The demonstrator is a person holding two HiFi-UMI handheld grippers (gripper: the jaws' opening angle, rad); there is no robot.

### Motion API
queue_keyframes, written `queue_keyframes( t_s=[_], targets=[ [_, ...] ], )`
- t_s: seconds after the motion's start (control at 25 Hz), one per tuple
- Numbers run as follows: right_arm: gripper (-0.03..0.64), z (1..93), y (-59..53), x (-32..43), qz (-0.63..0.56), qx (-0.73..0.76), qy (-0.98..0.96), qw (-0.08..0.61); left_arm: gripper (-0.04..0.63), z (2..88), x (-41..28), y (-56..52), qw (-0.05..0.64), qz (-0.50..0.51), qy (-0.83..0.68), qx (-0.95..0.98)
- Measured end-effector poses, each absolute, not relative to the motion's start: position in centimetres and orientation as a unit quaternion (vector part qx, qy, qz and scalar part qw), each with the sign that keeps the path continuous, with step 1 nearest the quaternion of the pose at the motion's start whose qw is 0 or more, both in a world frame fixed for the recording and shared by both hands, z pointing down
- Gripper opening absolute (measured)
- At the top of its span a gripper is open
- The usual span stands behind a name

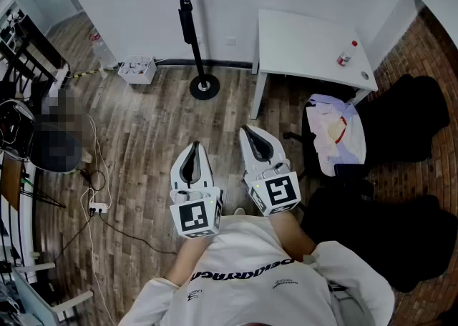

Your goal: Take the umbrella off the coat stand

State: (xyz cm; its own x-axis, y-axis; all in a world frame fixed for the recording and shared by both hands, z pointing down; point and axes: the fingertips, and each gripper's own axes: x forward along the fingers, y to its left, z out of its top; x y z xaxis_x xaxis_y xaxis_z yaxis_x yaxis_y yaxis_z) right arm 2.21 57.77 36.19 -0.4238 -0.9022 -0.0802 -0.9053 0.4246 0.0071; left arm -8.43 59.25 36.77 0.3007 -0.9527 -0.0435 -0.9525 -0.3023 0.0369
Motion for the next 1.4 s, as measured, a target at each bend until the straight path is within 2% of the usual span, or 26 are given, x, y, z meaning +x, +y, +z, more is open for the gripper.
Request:
queue_keyframes(
  t_s=[0.32,0.6,1.0,1.4],
  targets=[
    [-0.002,37.0,56.5,3.5,-0.009,-0.541,0.839,0.054,-0.002,37.9,-7.9,58.6,0.006,-0.020,-0.592,0.806],
    [-0.002,38.1,53.1,2.0,0.004,-0.539,0.842,0.035,-0.002,39.5,-8.9,54.8,0.035,-0.021,-0.592,0.805],
    [-0.002,38.8,40.5,1.0,0.013,-0.546,0.837,0.027,-0.002,40.5,-10.0,41.7,0.038,-0.039,-0.593,0.803],
    [-0.002,36.2,23.1,-0.1,0.013,-0.551,0.834,0.027,-0.002,38.7,-11.0,23.8,0.051,-0.041,-0.584,0.809]
  ],
)
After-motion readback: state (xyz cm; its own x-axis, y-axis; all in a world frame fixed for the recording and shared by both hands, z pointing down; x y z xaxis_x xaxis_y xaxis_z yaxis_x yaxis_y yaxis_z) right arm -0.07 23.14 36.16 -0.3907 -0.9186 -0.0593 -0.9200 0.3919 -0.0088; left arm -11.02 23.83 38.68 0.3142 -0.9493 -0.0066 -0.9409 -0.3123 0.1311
